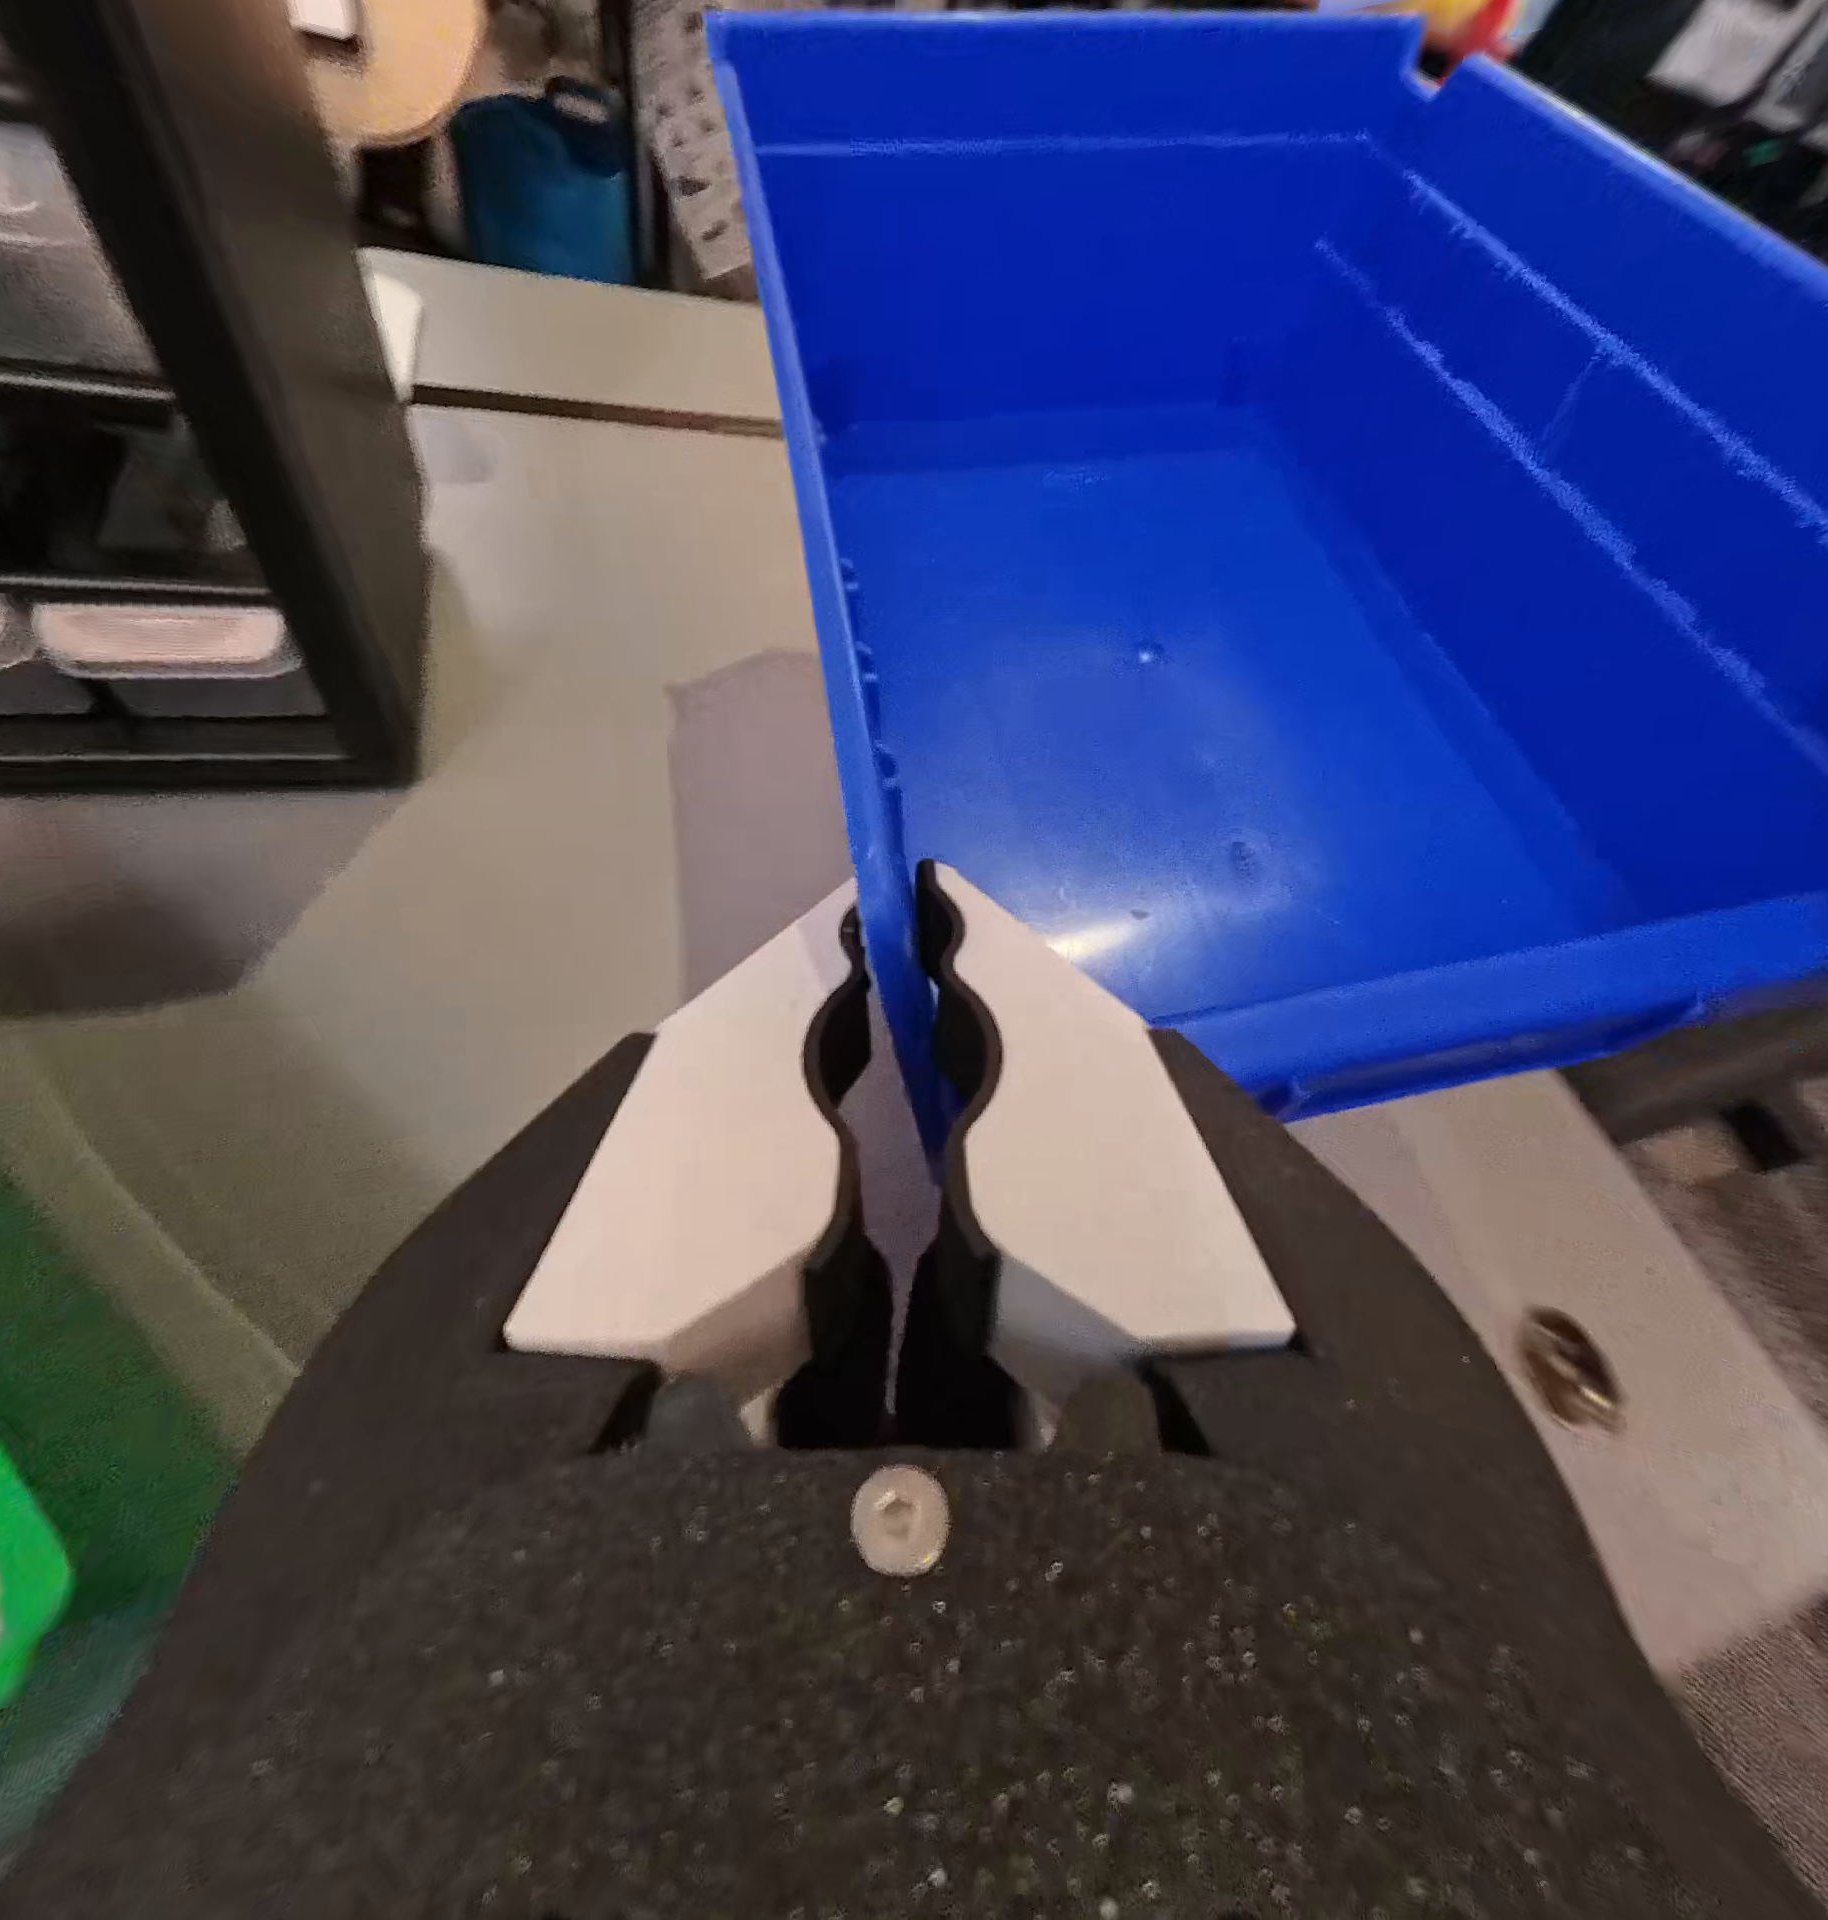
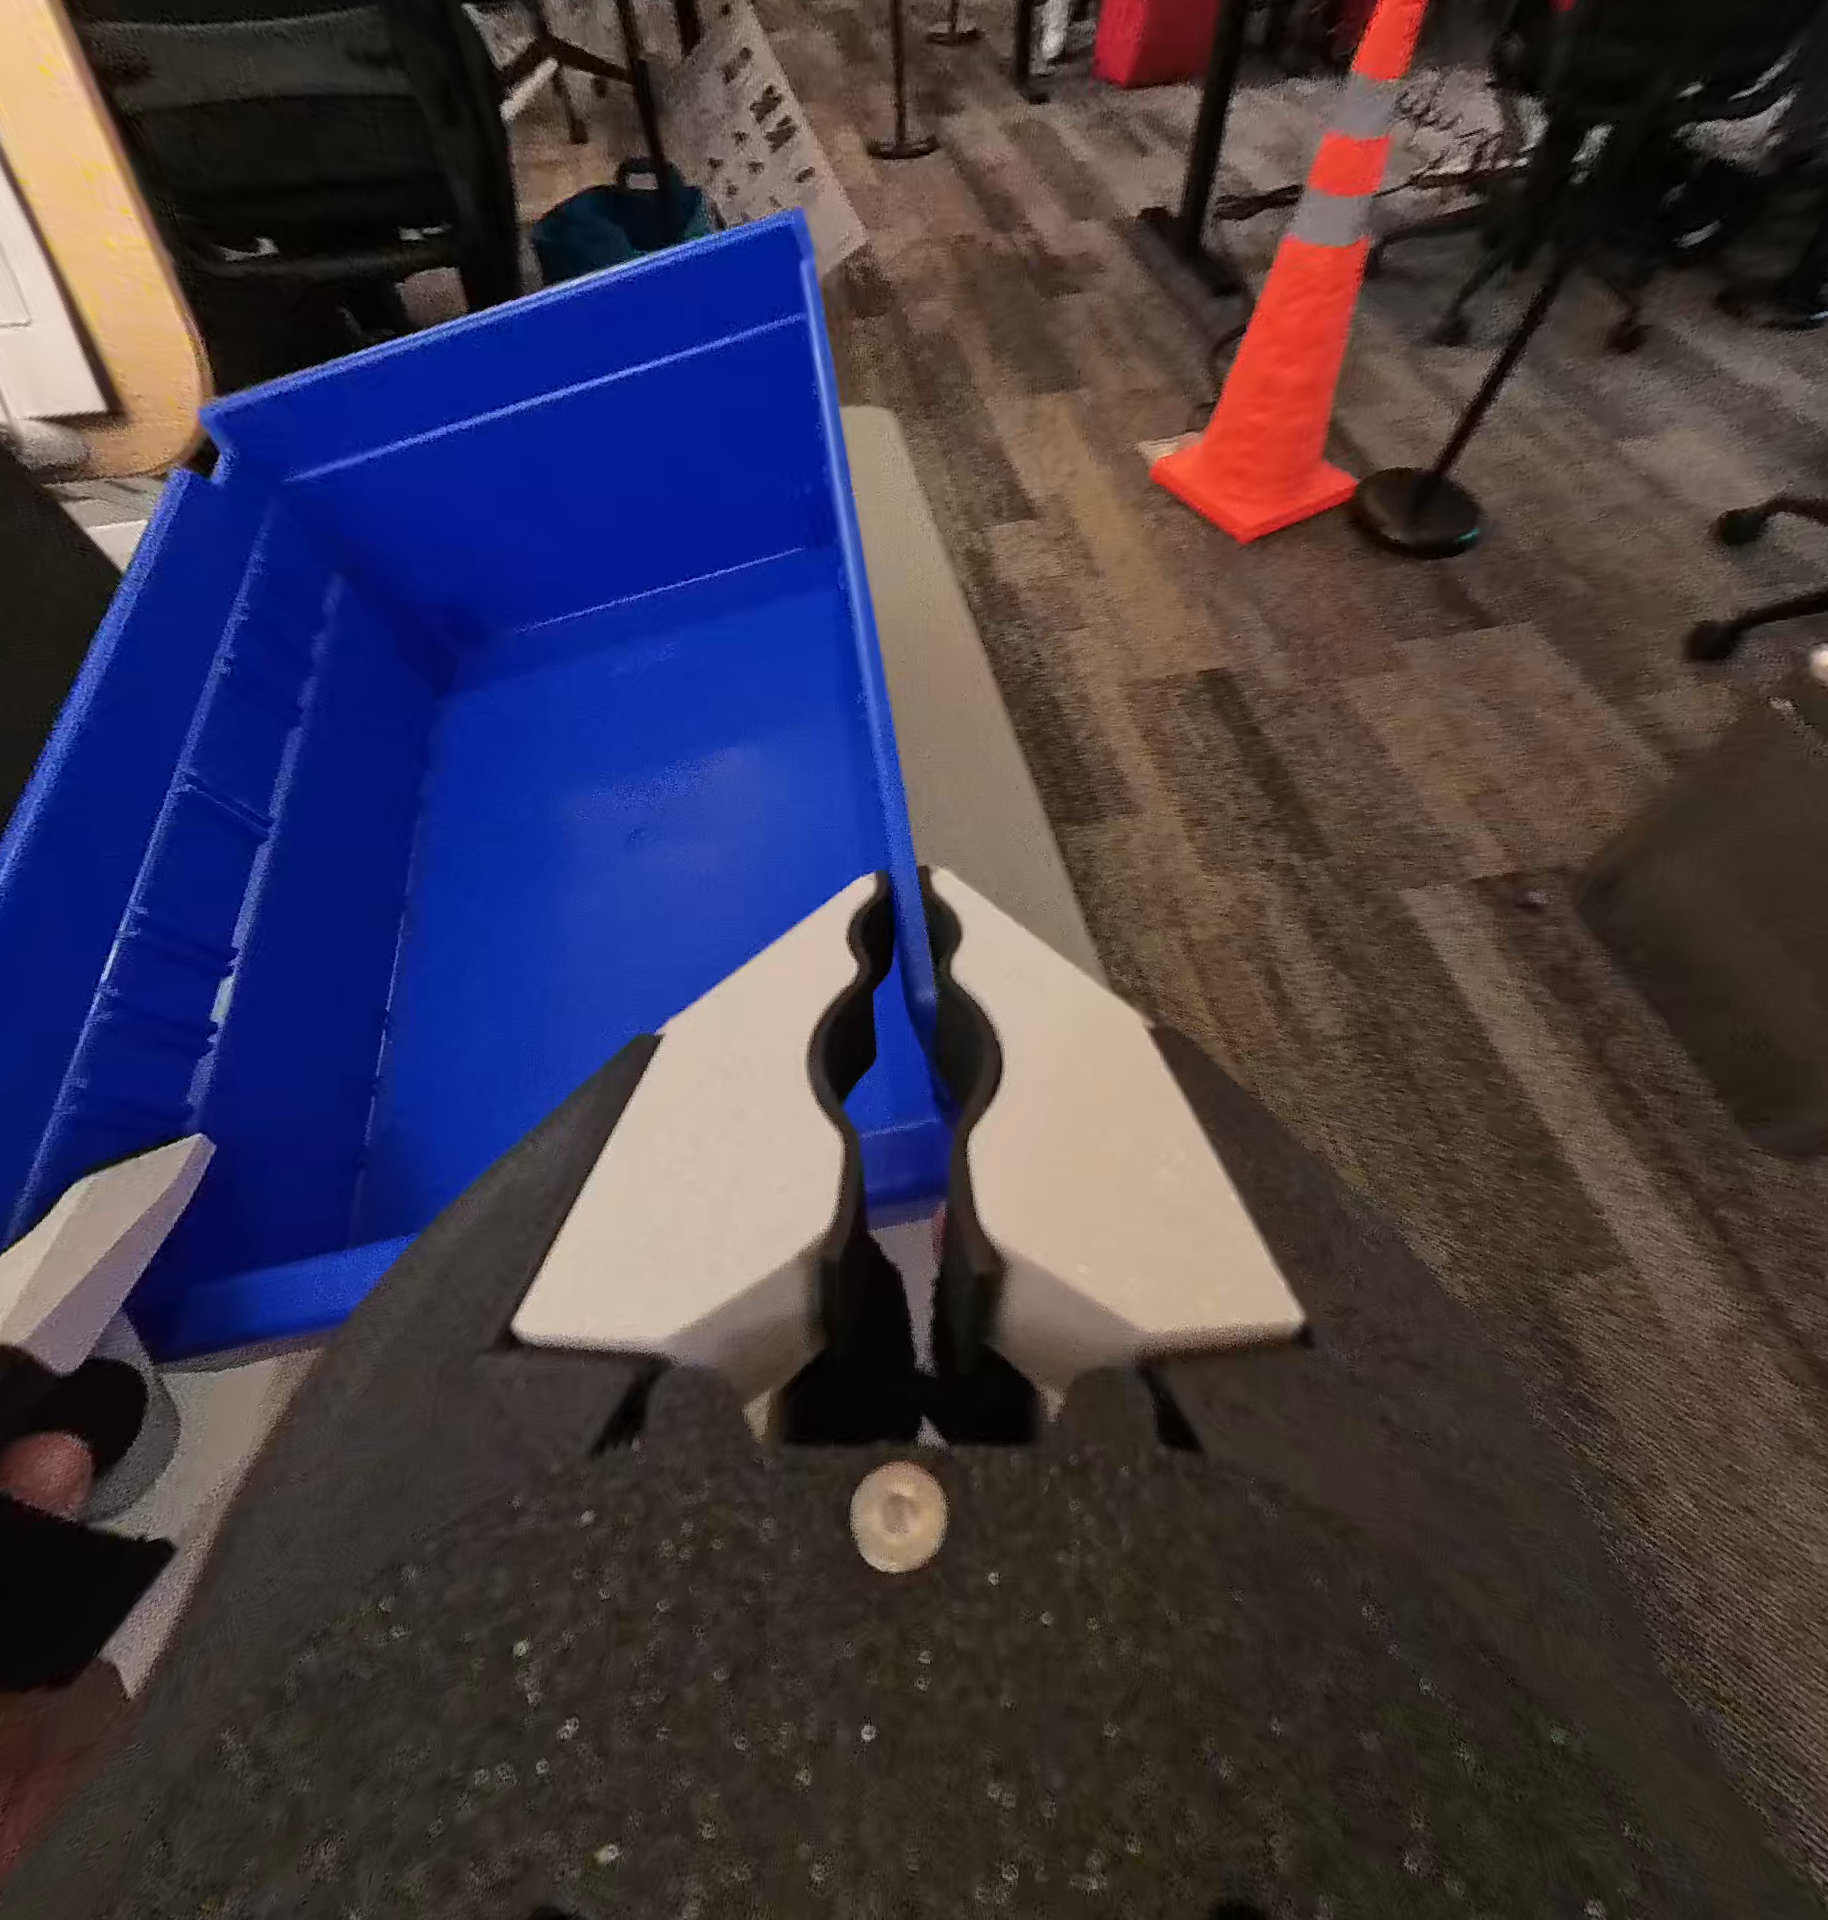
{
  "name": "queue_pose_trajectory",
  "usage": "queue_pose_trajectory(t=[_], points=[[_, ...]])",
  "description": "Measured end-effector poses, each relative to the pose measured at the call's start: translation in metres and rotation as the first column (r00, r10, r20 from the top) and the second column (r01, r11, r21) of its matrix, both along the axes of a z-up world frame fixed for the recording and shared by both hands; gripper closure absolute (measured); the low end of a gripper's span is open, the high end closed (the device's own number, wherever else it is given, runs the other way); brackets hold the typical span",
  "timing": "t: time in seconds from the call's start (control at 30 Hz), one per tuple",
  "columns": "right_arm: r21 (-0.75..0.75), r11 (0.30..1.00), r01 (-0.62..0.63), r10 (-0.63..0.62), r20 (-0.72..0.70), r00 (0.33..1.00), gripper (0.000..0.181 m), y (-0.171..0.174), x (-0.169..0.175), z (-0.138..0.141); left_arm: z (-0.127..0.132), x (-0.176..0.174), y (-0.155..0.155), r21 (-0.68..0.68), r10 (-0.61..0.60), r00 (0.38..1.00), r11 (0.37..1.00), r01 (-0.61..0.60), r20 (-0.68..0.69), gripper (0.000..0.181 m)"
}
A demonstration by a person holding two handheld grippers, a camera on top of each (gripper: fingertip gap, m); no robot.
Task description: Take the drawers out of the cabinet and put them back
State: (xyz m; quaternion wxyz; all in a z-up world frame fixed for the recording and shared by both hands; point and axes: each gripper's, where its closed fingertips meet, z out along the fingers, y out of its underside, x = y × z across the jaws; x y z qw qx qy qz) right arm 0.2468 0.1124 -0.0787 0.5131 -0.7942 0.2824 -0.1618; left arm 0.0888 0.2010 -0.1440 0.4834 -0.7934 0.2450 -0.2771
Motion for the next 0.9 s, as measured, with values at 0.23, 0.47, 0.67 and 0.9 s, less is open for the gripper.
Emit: queue_pose_trajectory(t=[0.23,0.47,0.67,0.9], points=[[0.023,0.998,-0.056,0.059,-0.146,0.988,0.179,0.071,0.007,-0.069,-0.033,-0.007,0.073,-0.043,0.133,0.988,0.990,-0.137,-0.081,0.179],[-0.006,0.998,-0.067,0.065,-0.150,0.986,0.176,0.087,0.012,-0.092,-0.056,-0.006,0.088,-0.076,0.169,0.982,0.981,-0.176,-0.088,0.177],[-0.045,0.996,-0.072,0.068,-0.085,0.994,0.176,0.087,0.010,-0.092,-0.012,-0.008,0.076,0.007,0.147,0.989,0.989,-0.147,-0.018,0.138],[-0.160,0.986,-0.043,0.042,-0.006,0.999,0.166,0.075,0.008,-0.080,0.153,-0.028,-0.040,0.294,-0.338,0.920,0.916,0.273,0.200,0.133]])
